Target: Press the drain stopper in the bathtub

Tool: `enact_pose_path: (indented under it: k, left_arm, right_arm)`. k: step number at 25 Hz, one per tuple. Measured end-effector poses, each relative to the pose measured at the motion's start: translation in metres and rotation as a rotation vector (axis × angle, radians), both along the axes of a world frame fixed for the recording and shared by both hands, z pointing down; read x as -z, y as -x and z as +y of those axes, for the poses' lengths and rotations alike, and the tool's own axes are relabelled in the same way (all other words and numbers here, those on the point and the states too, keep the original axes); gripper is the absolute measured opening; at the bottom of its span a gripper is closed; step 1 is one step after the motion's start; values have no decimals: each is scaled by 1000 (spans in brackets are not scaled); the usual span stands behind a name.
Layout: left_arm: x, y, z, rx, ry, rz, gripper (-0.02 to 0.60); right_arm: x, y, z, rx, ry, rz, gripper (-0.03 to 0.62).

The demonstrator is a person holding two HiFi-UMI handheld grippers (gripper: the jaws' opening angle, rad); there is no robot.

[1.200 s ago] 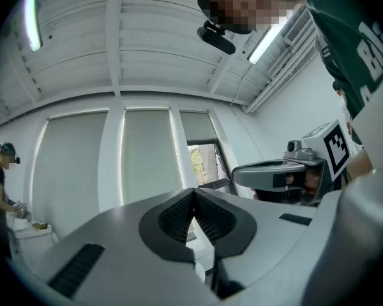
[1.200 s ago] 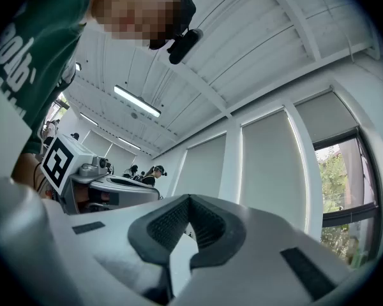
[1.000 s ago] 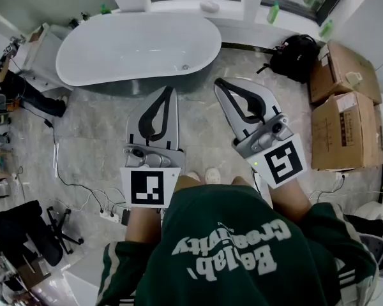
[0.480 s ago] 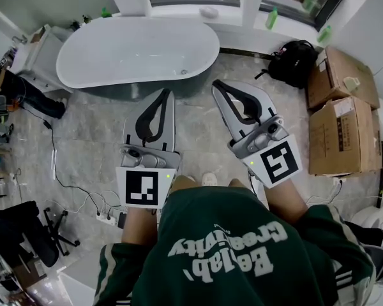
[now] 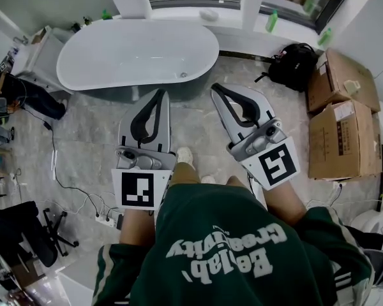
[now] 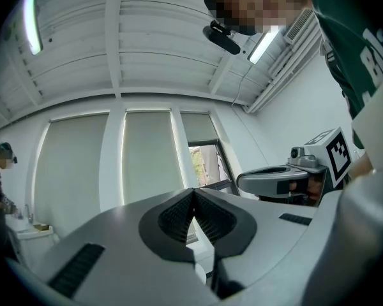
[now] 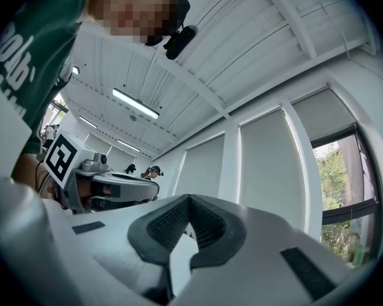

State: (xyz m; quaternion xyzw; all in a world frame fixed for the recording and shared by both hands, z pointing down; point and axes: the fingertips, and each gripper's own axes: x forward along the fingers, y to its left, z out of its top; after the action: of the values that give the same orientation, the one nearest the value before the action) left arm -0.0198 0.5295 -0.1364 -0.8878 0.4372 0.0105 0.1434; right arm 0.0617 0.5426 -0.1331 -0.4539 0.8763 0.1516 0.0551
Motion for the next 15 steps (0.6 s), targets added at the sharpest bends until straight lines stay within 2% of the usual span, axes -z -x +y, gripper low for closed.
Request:
enact_pose_path:
  k: [9, 15]
  left_arm:
    - [-9, -5, -42, -9, 7, 2, 7]
    - [-18, -10, -91, -33, 14, -2, 6]
  right_arm:
    - [-11, -10, -33, -20, 8, 16, 15]
    - [-17, -13, -78, -40, 20, 13, 15]
